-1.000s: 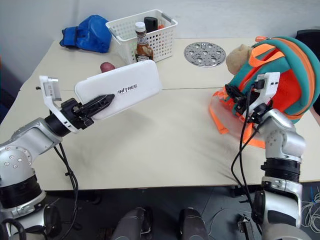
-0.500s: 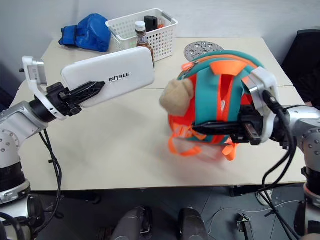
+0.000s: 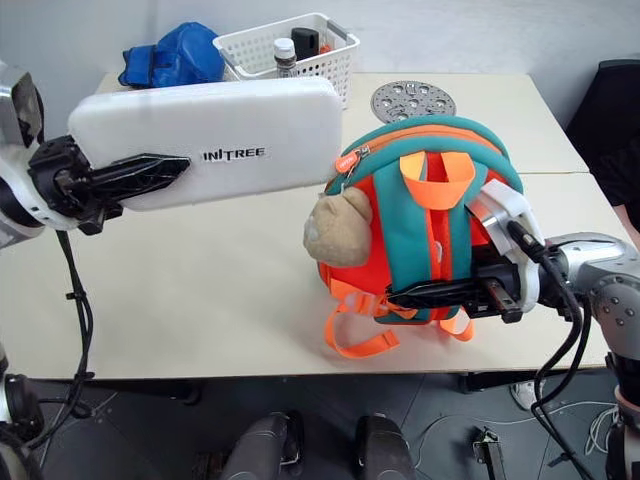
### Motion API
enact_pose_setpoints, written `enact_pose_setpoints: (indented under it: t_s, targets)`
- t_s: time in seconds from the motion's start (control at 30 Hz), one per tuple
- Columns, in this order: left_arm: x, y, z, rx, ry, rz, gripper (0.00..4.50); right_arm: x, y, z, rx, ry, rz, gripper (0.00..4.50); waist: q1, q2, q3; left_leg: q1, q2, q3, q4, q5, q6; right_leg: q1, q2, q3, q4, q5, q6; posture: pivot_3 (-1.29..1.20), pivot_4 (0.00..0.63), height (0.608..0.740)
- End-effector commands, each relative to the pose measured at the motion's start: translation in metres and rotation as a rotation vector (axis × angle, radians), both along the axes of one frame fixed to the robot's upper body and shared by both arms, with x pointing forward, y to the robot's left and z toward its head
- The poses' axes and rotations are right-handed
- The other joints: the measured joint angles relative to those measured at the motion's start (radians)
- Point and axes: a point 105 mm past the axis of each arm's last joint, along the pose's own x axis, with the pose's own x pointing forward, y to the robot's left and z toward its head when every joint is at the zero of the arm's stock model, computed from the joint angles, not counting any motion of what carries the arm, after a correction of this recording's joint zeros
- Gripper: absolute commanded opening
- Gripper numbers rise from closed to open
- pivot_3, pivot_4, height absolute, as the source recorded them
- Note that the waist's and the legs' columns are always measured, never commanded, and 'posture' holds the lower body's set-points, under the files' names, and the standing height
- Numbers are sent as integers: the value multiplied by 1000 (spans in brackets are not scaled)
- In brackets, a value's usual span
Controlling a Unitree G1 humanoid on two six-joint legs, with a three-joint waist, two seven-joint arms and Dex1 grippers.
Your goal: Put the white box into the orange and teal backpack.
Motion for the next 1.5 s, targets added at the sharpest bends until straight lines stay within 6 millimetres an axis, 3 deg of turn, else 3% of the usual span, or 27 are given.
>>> enact_pose_setpoints:
  t_s: [0.03, 0.4, 0.6, 0.83, 1.03, 1.13, 1.3, 1.5]
  targets:
    - [7, -6, -4, 82, -77, 4, 1189, -5, 1, 7, 21, -33, 32, 15, 0, 0, 0, 0, 0, 0, 0, 0, 0, 0, 0, 0, 0, 0, 0, 0, 150, 740]
    - [19, -23, -38, 272, -66, -101, 1189, -4, 3, 6, 20, -45, 32, 15, 2, 0, 0, -2, 0, 0, 1, 0, 1, -1, 0, -1, 0, 0, 0, 0, 150, 740]
    - [25, -51, -42, 287, -66, -214, 1189, -2, 6, 2, 19, -51, 29, 15, 6, 0, 0, -3, -1, 0, 3, 1, 3, -1, 0, 0, 1, 0, 0, 0, 150, 740]
    - [55, -99, -47, 284, -139, -201, 1189, -6, 12, -2, 15, -68, 64, 15, 26, 0, 0, -3, -1, 0, 6, 1, 4, 0, 0, 0, 1, 1, 1, 0, 150, 740]
    - [50, -127, -53, 269, -146, -287, 1189, -11, 16, -3, 1, -69, 97, 15, 25, 0, 0, -4, 0, -1, 13, 0, 7, 2, -1, -1, 2, 1, 2, 0, 150, 740]
    - [51, -125, -52, 274, -140, -300, 1189, -12, 16, -4, -7, -68, 102, 15, 25, 0, 0, -4, 0, -1, 14, -1, 7, 2, -1, -1, 2, 1, 2, 0, 150, 740]
    - [43, -99, -42, 309, -104, -379, 1189, -17, 13, -5, -30, -53, 122, 15, 23, 0, 0, -4, 0, -2, 14, -1, 7, 2, -1, -1, 2, 1, 2, 0, 150, 740]
    - [45, -73, -13, 264, -88, -355, 1189, -24, 10, 1, -23, -39, 146, 15, 20, 0, 0, -4, 0, -2, 14, -2, 7, 2, 0, -2, 3, 1, 2, 0, 150, 740]
